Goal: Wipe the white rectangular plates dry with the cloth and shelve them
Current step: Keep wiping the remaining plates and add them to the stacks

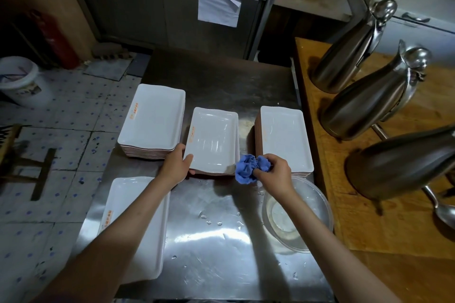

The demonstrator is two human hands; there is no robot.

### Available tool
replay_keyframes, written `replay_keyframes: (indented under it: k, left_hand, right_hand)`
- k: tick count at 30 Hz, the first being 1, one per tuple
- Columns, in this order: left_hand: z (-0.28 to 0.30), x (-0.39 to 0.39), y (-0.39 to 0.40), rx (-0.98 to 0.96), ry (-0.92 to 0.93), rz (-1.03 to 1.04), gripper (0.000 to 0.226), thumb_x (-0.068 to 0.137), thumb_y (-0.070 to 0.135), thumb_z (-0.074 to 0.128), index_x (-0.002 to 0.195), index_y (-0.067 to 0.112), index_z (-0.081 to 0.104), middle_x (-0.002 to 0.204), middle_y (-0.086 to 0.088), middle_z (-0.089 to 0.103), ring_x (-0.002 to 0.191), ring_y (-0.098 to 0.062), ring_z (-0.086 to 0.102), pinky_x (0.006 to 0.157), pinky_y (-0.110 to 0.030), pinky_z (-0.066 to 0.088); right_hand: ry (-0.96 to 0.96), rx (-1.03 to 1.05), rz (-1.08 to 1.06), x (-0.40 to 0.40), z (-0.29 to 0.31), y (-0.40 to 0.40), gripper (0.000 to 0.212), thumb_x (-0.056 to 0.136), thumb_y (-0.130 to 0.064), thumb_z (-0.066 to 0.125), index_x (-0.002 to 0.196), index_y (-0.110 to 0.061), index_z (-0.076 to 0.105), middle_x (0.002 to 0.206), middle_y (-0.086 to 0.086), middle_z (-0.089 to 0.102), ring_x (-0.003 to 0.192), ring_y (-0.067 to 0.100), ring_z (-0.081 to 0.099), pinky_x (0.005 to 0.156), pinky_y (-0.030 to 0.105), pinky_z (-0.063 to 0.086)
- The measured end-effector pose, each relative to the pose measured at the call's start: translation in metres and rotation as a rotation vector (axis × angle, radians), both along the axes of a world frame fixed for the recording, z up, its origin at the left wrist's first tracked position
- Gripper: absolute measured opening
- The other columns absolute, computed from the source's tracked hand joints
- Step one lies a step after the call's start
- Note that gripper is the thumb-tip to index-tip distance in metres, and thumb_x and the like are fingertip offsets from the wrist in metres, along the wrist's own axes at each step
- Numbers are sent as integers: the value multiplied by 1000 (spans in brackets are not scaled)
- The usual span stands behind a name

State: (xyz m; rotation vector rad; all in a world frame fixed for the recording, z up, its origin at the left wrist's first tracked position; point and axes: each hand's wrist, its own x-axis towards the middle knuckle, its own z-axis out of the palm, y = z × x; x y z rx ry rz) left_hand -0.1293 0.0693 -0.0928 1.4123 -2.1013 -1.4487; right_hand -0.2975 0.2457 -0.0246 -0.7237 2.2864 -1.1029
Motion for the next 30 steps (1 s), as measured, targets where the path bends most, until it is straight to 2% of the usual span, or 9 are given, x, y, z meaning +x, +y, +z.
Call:
replay_keyframes:
  k: [2, 6, 9, 11, 16, 19, 23, 26, 30]
  left_hand:
    - [3, 1, 1, 10, 18, 15, 7, 96, 13, 47, 102, 11, 44, 91, -7, 62, 58, -12, 59, 55, -29, 42]
    - [-3, 1, 8, 137, 71, 38, 9, 97, 13, 43, 103, 14, 37, 72, -6, 66, 34, -8, 47, 48, -28, 35]
    - [-8, -1, 11, 181, 107, 51, 11, 95, 11, 43, 103, 13, 36, 55, -2, 65, 48, -23, 51, 46, -28, 32]
    - [-8, -4, 14, 191, 125, 35, 12, 95, 10, 43, 106, 11, 37, 57, -4, 64, 56, -27, 52, 47, -28, 32]
    - [-5, -12, 30, 184, 136, -70, 21, 96, 14, 41, 114, 18, 50, 60, -1, 66, 57, -27, 54, 51, -33, 38]
    - [-2, -19, 48, 218, 170, -102, 24, 95, 17, 41, 117, 19, 47, 74, -7, 67, 61, -27, 57, 51, -34, 35]
    - [3, -29, 73, 229, 174, -114, 20, 97, 15, 40, 116, 18, 44, 77, -8, 64, 54, -19, 59, 48, -31, 34]
    - [9, -35, 91, 206, 169, -141, 22, 96, 17, 39, 117, 25, 43, 74, -6, 65, 59, -27, 57, 48, -31, 36]
    - [21, -37, 114, 138, 136, -182, 28, 98, 20, 38, 125, 27, 41, 83, -1, 65, 67, -21, 61, 50, -29, 42]
  right_hand:
    - [8, 3, -8, -1, 0, 1, 18, 74, 3, 68, 75, -14, 60, 66, -6, 58, 62, 8, 55, 54, 11, 44]
    - [1, -11, -21, -3, 1, 6, 16, 74, 3, 68, 75, -10, 61, 66, -3, 59, 63, 12, 56, 58, 20, 48]
    - [8, -31, -35, -7, 2, 13, 15, 73, 4, 68, 75, -10, 62, 67, 0, 60, 65, 15, 58, 63, 30, 52]
    - [17, -46, -40, -10, 4, 18, 14, 73, 4, 68, 76, -8, 62, 68, 1, 61, 66, 16, 58, 65, 31, 52]
    - [47, -70, -73, -17, 10, 32, 13, 74, 5, 69, 79, -6, 63, 72, 1, 62, 70, 16, 62, 64, 28, 54]
    - [55, -78, -94, -22, 16, 43, 14, 73, 6, 69, 79, -5, 63, 70, 0, 61, 66, 12, 59, 59, 21, 51]
    - [55, -107, -129, -32, 18, 62, 14, 71, 6, 68, 74, -6, 62, 67, 2, 62, 65, 17, 60, 60, 31, 51]
    - [58, -113, -141, -37, 19, 77, 14, 72, 6, 68, 75, -6, 61, 70, 5, 63, 66, 18, 61, 61, 30, 52]
    - [45, -123, -150, -42, 21, 91, 14, 71, 8, 67, 75, -4, 61, 71, 9, 63, 67, 18, 59, 62, 34, 52]
